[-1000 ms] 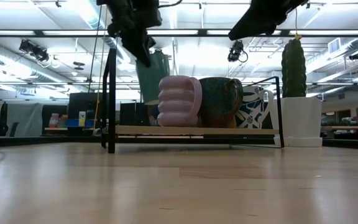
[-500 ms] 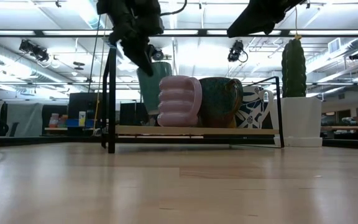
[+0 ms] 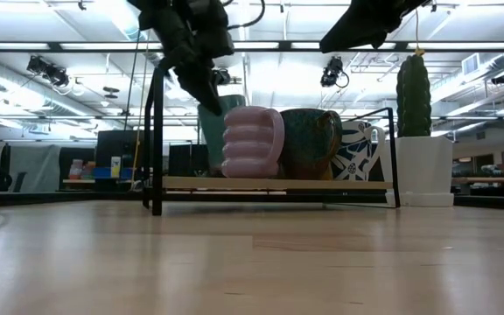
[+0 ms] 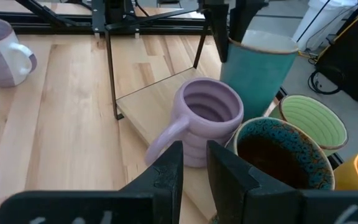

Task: Place coffee mugs
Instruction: Put the light blue mug on the shelf, then put the purple mug on the shelf

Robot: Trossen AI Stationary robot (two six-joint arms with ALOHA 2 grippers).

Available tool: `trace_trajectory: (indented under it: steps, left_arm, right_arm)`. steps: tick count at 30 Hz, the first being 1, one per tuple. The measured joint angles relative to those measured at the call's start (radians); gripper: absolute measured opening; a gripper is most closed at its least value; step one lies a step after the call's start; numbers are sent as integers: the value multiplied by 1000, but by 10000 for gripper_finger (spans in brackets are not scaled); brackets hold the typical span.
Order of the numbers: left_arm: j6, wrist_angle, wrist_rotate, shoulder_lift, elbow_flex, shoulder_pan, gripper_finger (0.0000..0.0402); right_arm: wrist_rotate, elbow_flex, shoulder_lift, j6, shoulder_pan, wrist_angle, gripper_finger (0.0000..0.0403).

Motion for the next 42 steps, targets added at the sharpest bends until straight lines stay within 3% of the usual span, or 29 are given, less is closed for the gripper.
trace_trajectory:
  steps: [9, 24, 34, 42]
  left_arm:
    - [13, 9, -4, 76, 1, -7, 44]
    - [18, 49, -8, 80, 0, -16, 49]
    - [9, 62, -71, 72, 8, -44, 121]
    - [9, -111, -166, 67, 151, -67, 150]
  right_arm:
    - [-27, 0, 0, 0, 0, 8, 77]
    - [-28, 0, 0, -2, 0, 14, 77]
    - [-28, 0, 0, -1, 0, 14, 77]
    - [-28, 0, 0, -1, 0, 13, 77]
